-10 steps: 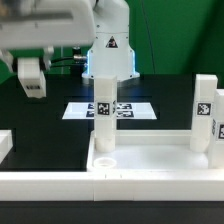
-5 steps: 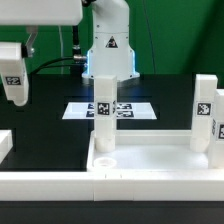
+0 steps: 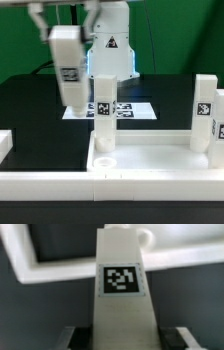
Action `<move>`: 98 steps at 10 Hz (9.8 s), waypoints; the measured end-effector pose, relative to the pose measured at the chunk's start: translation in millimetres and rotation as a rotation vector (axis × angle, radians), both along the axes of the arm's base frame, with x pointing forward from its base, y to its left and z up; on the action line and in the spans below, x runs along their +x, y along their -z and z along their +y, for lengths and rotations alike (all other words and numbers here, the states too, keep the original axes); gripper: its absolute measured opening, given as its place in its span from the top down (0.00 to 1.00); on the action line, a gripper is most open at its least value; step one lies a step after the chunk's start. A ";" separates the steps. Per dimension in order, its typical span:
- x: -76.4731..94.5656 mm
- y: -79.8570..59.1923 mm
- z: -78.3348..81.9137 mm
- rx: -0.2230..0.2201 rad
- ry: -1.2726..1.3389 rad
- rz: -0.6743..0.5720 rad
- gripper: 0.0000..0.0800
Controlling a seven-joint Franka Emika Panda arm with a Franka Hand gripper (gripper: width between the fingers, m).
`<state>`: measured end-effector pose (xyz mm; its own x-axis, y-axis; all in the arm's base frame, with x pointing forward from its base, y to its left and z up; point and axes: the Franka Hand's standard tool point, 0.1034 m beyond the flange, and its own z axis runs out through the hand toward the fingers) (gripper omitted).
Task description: Assemble desk
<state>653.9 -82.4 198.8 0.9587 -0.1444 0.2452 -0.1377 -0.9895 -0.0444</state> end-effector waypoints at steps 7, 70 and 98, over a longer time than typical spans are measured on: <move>-14.0 8.5 -3.1 0.042 0.050 -0.086 0.64; -12.3 71.9 25.5 -0.183 0.305 -0.390 0.19; 25.3 62.9 22.0 0.000 0.444 0.248 0.19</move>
Offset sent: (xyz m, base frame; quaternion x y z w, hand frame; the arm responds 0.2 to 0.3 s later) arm 0.0000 0.0000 0.0000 0.0000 0.0000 0.0000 1.0000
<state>679.2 -60.4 135.9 0.8343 -0.5511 0.0180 -0.5513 -0.8332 0.0433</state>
